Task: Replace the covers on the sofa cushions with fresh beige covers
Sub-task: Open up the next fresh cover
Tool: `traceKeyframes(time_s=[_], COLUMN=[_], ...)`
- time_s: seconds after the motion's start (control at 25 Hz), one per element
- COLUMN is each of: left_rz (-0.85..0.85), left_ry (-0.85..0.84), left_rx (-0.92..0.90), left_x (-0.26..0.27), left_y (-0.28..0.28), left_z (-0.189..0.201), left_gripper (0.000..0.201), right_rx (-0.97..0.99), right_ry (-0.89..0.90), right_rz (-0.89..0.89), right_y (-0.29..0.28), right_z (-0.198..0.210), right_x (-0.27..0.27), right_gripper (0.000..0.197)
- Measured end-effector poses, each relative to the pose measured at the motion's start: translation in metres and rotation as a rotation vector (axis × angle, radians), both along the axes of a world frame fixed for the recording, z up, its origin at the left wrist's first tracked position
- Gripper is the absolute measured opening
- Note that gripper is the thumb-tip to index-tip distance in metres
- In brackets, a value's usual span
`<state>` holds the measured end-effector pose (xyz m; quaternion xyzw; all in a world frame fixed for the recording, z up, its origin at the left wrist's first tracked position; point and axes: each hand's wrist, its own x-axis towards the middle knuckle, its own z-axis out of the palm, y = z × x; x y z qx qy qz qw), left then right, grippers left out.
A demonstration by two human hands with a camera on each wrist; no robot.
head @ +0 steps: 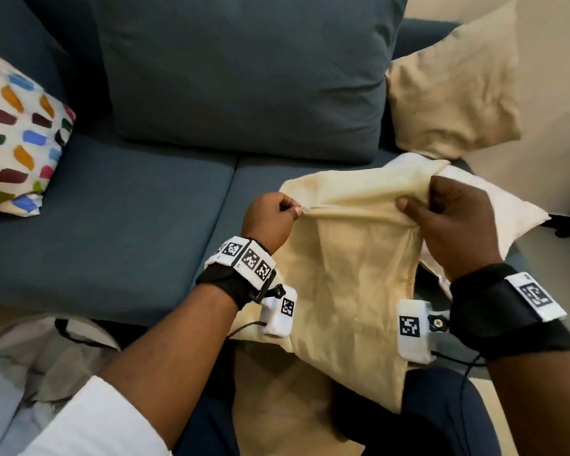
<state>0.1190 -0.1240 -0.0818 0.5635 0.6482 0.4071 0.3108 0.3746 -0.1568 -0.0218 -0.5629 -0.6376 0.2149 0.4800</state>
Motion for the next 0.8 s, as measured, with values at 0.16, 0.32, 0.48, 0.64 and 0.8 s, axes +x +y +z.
traceKeyframes(time_s=[0.16,0.32,0.48,0.64,0.8], left_rz=[0.117,0.221,0.252,0.106,0.007], left_ry=[0.046,0.088,-0.352,-0.825,-0.868], left_rx=[-0.04,-0.229,-0.247,-0.217,-0.118], left_x=[-0.033,-0.082,-0.085,-0.057,-0.044], left_y=[0.03,0.044,0.044,0.019,0.011], left_z=[0.0,-0.035,-0.06,-0.046,-0.024], left_gripper=[0.017,0.018,0.023,0.023,0.016], right_rx=[0.17,0.207,0.193,0.154,0.088], right_ry=[-0.083,0.067,0.087,0.184,0.15], right_rz=[-0.045,-0.062,-0.072,-0.109,-0.276], right_y=[0.003,0.001,-0.002,-0.006,-0.012], right_z=[0.029,0.05,0.044,0.04,0.031], right_x=[0.008,0.025,0.032,0.04,0.057], right_gripper=[0.034,0.017,0.026,0.037,0.022])
